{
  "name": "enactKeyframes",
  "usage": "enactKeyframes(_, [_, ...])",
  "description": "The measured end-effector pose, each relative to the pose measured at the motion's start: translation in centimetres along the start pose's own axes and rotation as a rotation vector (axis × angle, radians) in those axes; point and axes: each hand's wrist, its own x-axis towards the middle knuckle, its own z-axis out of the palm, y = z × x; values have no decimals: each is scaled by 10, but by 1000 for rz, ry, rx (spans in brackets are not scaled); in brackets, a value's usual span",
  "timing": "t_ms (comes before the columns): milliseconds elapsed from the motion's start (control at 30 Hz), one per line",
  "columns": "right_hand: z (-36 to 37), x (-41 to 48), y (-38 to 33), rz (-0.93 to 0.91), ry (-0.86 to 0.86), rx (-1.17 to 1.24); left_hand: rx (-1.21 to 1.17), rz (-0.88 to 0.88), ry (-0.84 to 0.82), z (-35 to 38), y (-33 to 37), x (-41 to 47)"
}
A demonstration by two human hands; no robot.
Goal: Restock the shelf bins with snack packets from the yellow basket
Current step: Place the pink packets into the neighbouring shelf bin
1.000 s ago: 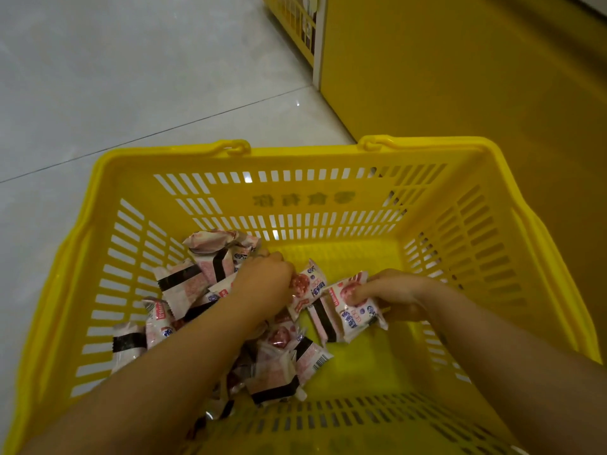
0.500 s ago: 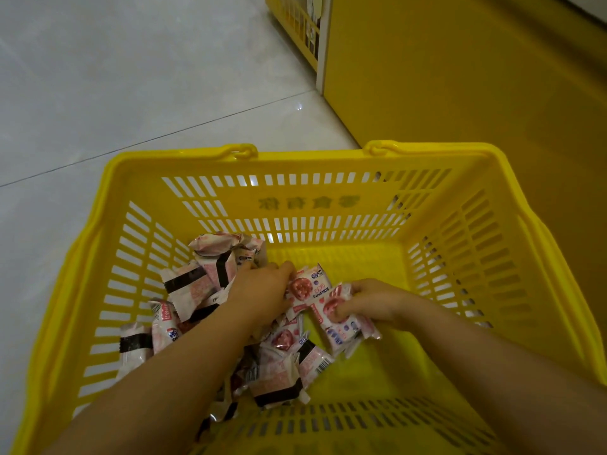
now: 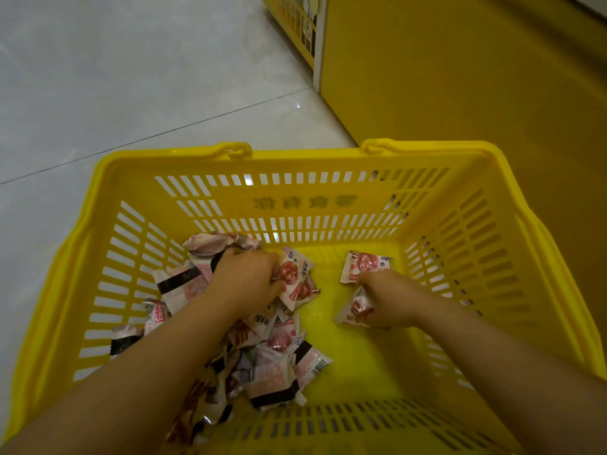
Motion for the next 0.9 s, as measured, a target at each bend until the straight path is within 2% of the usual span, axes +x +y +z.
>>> enactKeyframes(100, [-14,11,12,45,54,53,134,81,-93,0,-3,2])
enactKeyframes(167, [-24,22,19,42,72,-68,78,80,-177,2,-2,6])
enactKeyframes(267, [-26,33,20,27,-52,-171,-27,75,-325,3,3,14])
enactKeyframes(333, [-19,34,18,31,-84,-155,-69,71,-376,4,8,18])
enactKeyframes(467, [-3,27,17,29,-33,-94,-190,10,-420,-2,7,23])
enactKeyframes(533, [4,24,19,27,-10,-56,-102,24,-500,-10,1,23])
enactKeyframes(600, [8,23,18,32,11,-60,108,74,-568,-17,-3,20])
enactKeyframes(667, [9,22,16,45,21,-82,245,116,-584,-19,-2,15])
enactKeyframes(767, [9,22,15,54,28,-89,288,137,-577,-26,2,8])
enactKeyframes(900, [7,20,21,83,84,-5,175,155,-437,-44,5,1])
